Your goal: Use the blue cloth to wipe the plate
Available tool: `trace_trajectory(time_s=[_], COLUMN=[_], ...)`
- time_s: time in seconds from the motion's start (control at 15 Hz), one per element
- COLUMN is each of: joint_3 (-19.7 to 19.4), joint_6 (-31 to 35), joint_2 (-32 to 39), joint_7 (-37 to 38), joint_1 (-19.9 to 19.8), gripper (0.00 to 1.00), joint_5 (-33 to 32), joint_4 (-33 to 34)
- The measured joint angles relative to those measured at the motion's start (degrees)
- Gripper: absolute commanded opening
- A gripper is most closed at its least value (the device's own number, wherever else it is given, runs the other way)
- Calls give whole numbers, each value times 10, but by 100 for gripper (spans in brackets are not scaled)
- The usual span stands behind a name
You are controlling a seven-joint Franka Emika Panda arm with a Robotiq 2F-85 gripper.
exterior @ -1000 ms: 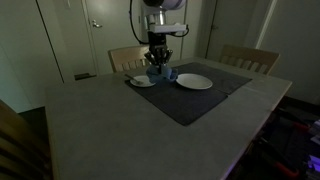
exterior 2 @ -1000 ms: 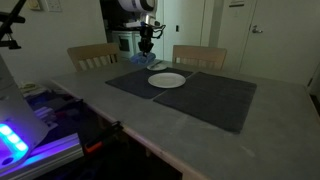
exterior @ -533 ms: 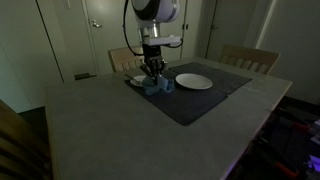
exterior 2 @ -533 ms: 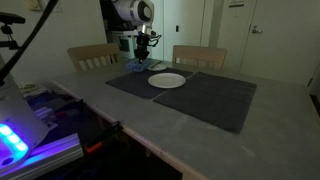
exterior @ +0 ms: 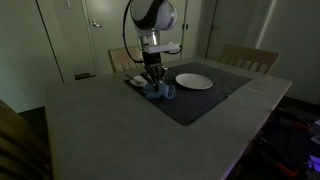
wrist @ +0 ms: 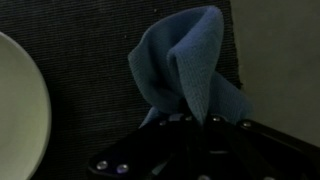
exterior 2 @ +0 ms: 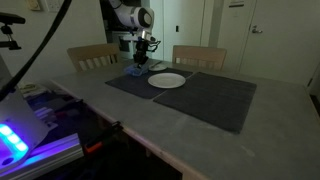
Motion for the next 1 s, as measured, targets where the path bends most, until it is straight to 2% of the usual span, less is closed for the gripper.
trace_trajectory(time_s=[0.07,0.13,0.27,0.73,0.87,1.0], joint_3=[0,0,-1,-10,-12,-12], joint_6=[-1,-3,-8,-39,-57,-74], joint_2=[1,1,1,-24,-38,-47], joint_7=[0,0,0,0,0,0], joint_1=[0,0,0,-1,-2,-3], gripper=[32,33,45,95,100,100], joint_5=[0,0,0,-1,-1,-1], joint_4=[3,5,12,31,33,33])
